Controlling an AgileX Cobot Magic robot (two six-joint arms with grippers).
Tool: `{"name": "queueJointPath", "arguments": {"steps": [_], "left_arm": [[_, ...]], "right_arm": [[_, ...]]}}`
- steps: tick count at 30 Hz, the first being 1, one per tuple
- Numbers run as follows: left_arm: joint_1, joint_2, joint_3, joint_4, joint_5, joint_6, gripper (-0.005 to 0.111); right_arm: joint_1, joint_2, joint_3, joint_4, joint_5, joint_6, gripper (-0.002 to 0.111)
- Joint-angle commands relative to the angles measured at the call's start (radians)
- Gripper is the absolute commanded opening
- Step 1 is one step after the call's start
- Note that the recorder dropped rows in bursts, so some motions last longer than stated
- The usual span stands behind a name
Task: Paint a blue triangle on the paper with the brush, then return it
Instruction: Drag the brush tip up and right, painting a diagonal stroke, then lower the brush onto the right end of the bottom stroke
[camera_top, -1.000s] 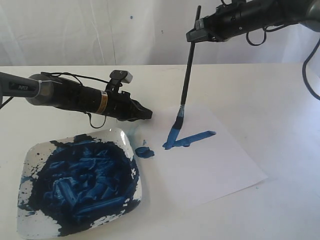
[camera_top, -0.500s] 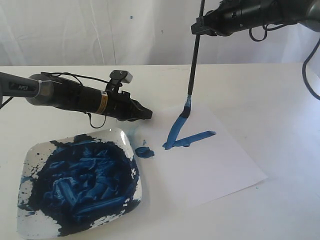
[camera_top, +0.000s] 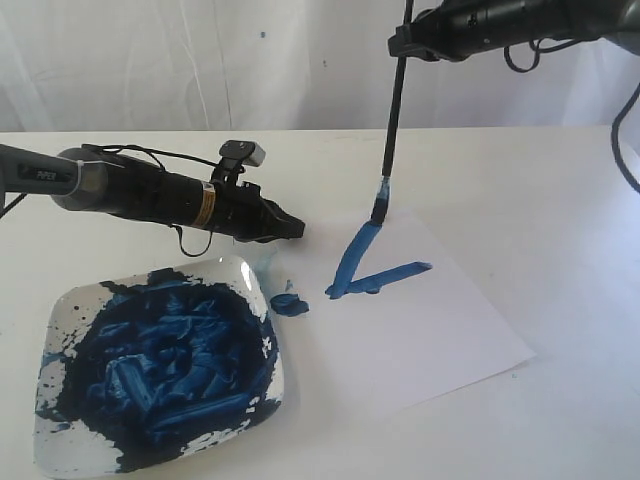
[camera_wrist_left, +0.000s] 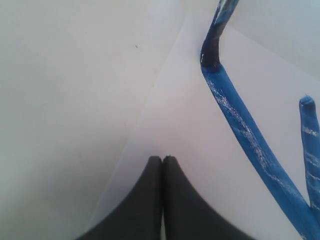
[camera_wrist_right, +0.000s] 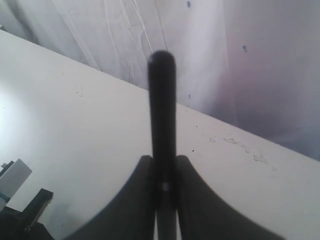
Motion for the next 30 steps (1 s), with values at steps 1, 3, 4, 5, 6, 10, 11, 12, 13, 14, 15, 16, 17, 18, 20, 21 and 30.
{"name": "queueJointPath", "arguments": {"steps": [1, 3, 4, 5, 6, 10, 11, 12, 13, 14, 15, 16, 17, 18, 20, 21, 30], "left_arm": [[-0.002, -0.005, 0.0, 0.006, 0.005, 0.001, 0.0], [-0.002, -0.005, 0.0, 0.006, 0.005, 0.001, 0.0], [-0.002, -0.005, 0.0, 0.006, 0.005, 0.001, 0.0], [-0.002, -0.005, 0.0, 0.006, 0.005, 0.001, 0.0], [-0.002, -0.005, 0.0, 0.006, 0.005, 0.001, 0.0], [-0.002, -0.005, 0.0, 0.006, 0.005, 0.001, 0.0], [-0.002, -0.005, 0.0, 0.006, 0.005, 0.001, 0.0], [-0.002, -0.005, 0.0, 0.006, 0.005, 0.001, 0.0], [-0.002, -0.005, 0.0, 0.006, 0.005, 0.001, 0.0], [-0.002, -0.005, 0.0, 0.006, 0.005, 0.001, 0.0], [-0.002, -0.005, 0.0, 0.006, 0.005, 0.001, 0.0], [-0.002, -0.005, 0.0, 0.006, 0.005, 0.001, 0.0], [-0.002, -0.005, 0.0, 0.006, 0.005, 0.001, 0.0], [-0.002, -0.005, 0.0, 0.006, 0.005, 0.001, 0.0], [-0.002, -0.005, 0.0, 0.006, 0.005, 0.001, 0.0], [-0.002, -0.005, 0.0, 0.006, 0.005, 0.001, 0.0], [-0.002, -0.005, 0.0, 0.006, 0.005, 0.001, 0.0]], "right_arm": [[-0.005, -0.054, 0.001, -0.003, 0.009, 0.03, 0.0], [-0.013, -0.078, 0.001, -0.003, 0.04, 0.041, 0.0], [-0.019, -0.09, 0.001, -0.006, 0.065, 0.045, 0.0], [-0.024, -0.097, 0.001, -0.009, 0.09, 0.053, 0.0], [-0.033, -0.109, 0.001, -0.015, 0.129, 0.069, 0.0], [-0.048, -0.132, 0.001, -0.081, 0.249, 0.087, 0.0], [-0.053, -0.136, 0.001, -0.107, 0.288, 0.093, 0.0], [-0.053, -0.139, 0.001, -0.126, 0.312, 0.095, 0.0], [-0.053, -0.138, 0.001, -0.162, 0.321, 0.117, 0.0], [-0.053, -0.138, 0.001, -0.178, 0.323, 0.128, 0.0], [-0.053, -0.138, 0.001, -0.196, 0.323, 0.134, 0.0], [-0.053, -0.138, 0.001, -0.206, 0.327, 0.137, 0.0], [-0.053, -0.138, 0.001, -0.216, 0.332, 0.139, 0.0], [-0.053, -0.138, 0.001, -0.221, 0.337, 0.141, 0.0], [-0.053, -0.138, 0.001, -0.221, 0.343, 0.145, 0.0], [-0.053, -0.136, 0.001, -0.221, 0.341, 0.145, 0.0], [-0.051, -0.08, 0.001, -0.189, 0.33, 0.152, 0.0]]}}
